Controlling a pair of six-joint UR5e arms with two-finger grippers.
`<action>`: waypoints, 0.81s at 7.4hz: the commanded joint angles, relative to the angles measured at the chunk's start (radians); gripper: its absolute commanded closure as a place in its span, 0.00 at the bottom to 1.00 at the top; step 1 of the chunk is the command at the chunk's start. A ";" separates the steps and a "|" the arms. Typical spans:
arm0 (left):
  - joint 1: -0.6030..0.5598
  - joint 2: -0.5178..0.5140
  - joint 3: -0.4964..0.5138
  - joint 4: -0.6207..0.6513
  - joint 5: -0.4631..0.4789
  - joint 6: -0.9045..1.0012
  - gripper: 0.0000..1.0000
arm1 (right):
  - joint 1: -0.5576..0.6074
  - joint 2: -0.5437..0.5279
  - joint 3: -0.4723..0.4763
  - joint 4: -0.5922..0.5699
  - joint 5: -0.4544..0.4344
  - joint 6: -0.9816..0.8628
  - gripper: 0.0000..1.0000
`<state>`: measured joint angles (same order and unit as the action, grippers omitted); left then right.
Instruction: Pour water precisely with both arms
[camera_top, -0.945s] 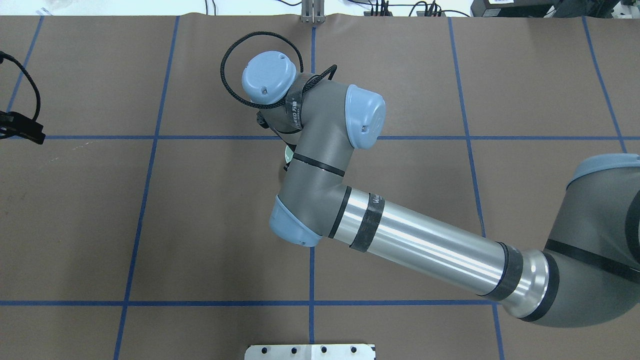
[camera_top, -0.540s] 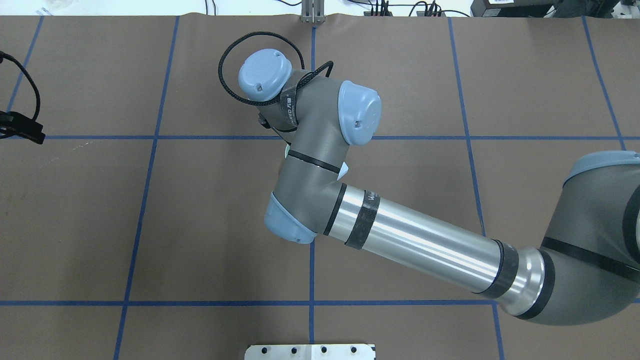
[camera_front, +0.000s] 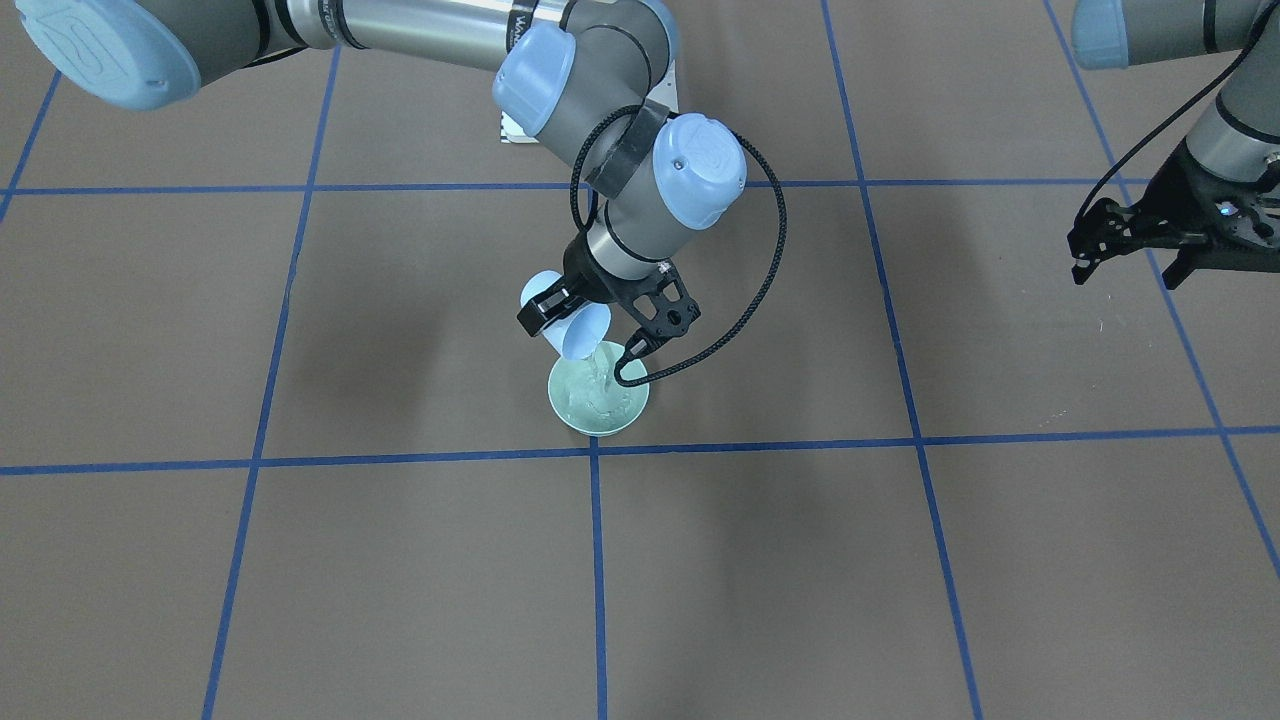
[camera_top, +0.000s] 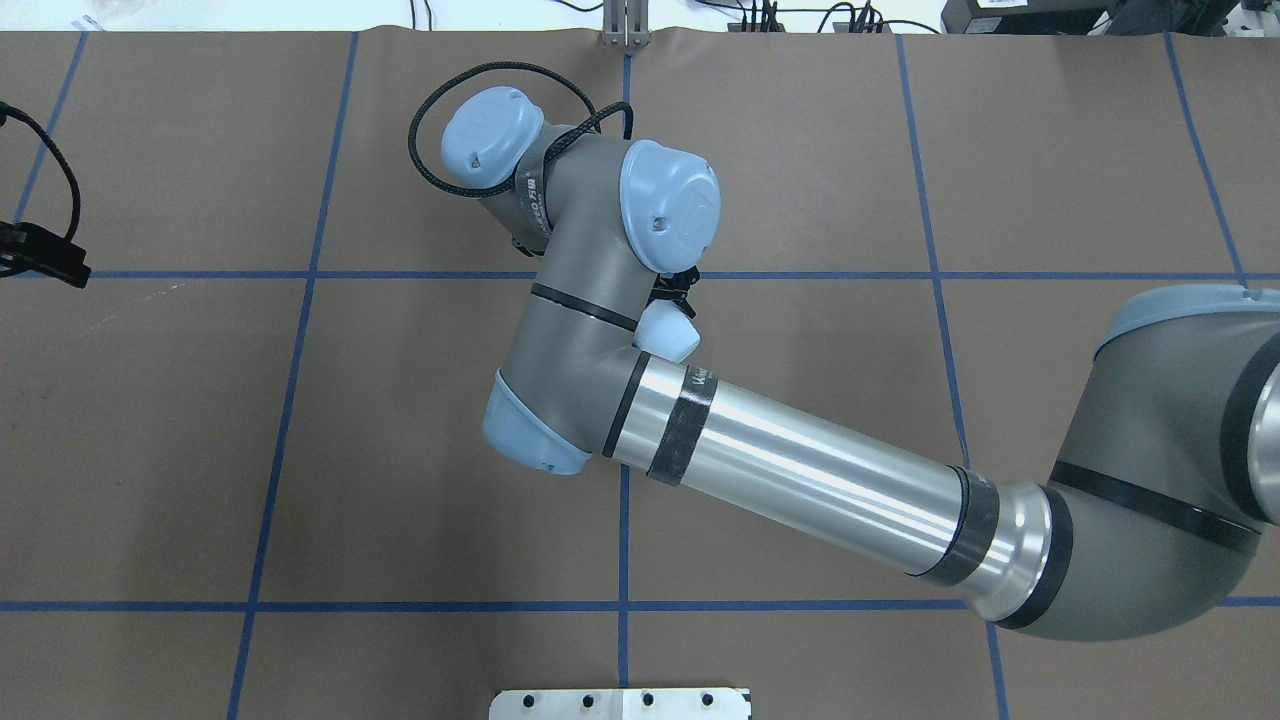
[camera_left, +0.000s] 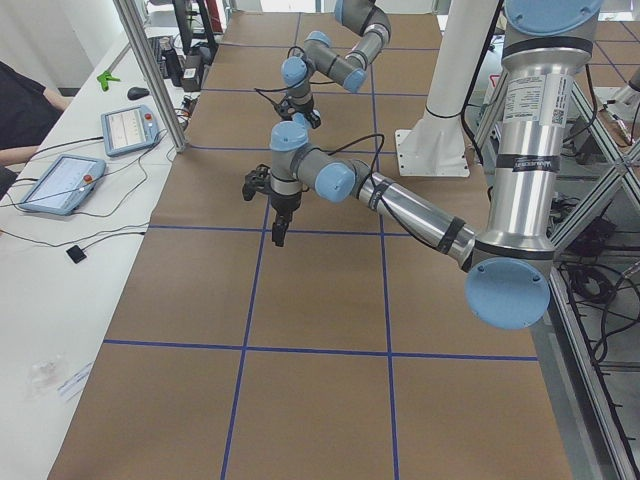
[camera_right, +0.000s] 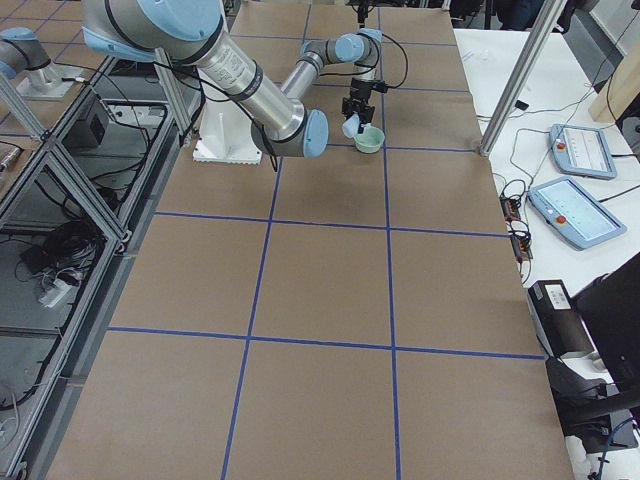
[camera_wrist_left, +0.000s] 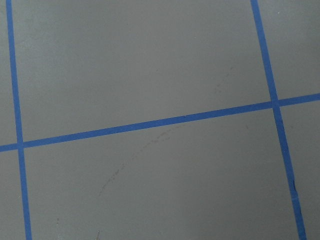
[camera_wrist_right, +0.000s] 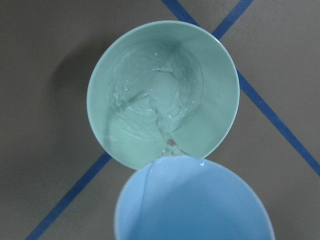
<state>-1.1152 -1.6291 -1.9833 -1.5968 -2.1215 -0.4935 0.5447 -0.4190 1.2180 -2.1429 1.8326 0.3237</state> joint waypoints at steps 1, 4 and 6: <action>0.000 0.000 0.000 0.000 0.000 0.000 0.00 | -0.002 0.040 -0.011 -0.104 -0.003 0.000 1.00; 0.000 0.000 0.000 0.000 0.000 0.000 0.00 | -0.003 0.042 -0.003 -0.101 0.002 0.001 1.00; 0.002 0.000 0.000 0.000 0.000 0.000 0.00 | -0.002 0.017 0.046 -0.062 0.002 0.005 1.00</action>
<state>-1.1151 -1.6291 -1.9834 -1.5969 -2.1215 -0.4939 0.5426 -0.3857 1.2341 -2.2277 1.8340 0.3264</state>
